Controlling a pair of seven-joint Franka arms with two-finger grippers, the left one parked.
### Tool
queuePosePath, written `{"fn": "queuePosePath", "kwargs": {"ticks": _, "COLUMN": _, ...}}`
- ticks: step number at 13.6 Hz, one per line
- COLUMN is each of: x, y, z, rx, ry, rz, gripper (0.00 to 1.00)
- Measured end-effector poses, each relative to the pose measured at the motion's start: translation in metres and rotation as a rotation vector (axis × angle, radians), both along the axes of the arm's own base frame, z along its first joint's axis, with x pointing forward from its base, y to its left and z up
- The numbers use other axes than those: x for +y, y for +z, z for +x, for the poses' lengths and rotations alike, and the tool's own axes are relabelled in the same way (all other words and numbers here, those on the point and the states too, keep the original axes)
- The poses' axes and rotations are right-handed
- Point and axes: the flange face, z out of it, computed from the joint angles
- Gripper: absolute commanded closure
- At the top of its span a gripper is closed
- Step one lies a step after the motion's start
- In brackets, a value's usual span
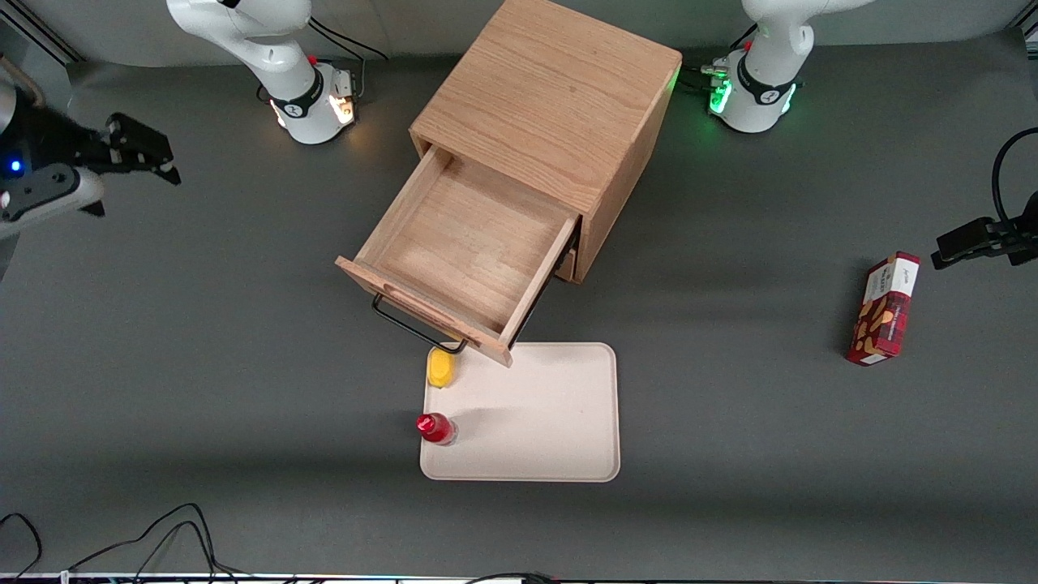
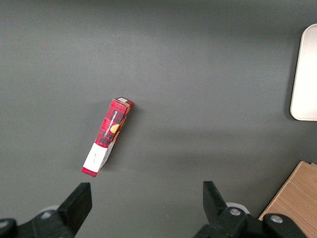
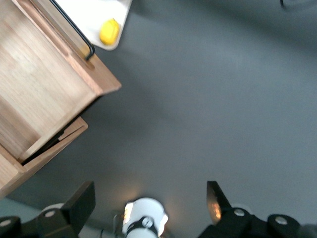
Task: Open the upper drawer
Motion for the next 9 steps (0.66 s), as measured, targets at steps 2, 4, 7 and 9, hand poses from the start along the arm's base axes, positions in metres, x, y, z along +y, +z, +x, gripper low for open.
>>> {"fn": "queuePosePath", "kwargs": {"ticks": 2, "x": -0.012, "y": -0.011, "z": -0.031, "rx": 0.008, "ry": -0.081, "rz": -0.041, "gripper": 0.0}}
{"fn": "queuePosePath", "kwargs": {"ticks": 4, "x": -0.041, "y": -0.027, "z": -0.064, "rx": -0.016, "ry": -0.145, "rz": -0.044, "gripper": 0.0}}
{"fn": "queuePosePath", "kwargs": {"ticks": 7, "x": -0.054, "y": -0.052, "z": -0.096, "rx": -0.031, "ry": -0.171, "rz": -0.047, "gripper": 0.0}}
{"fn": "queuePosePath", "kwargs": {"ticks": 9, "x": -0.053, "y": -0.056, "z": -0.091, "rx": -0.043, "ry": -0.176, "rz": -0.043, "gripper": 0.0}}
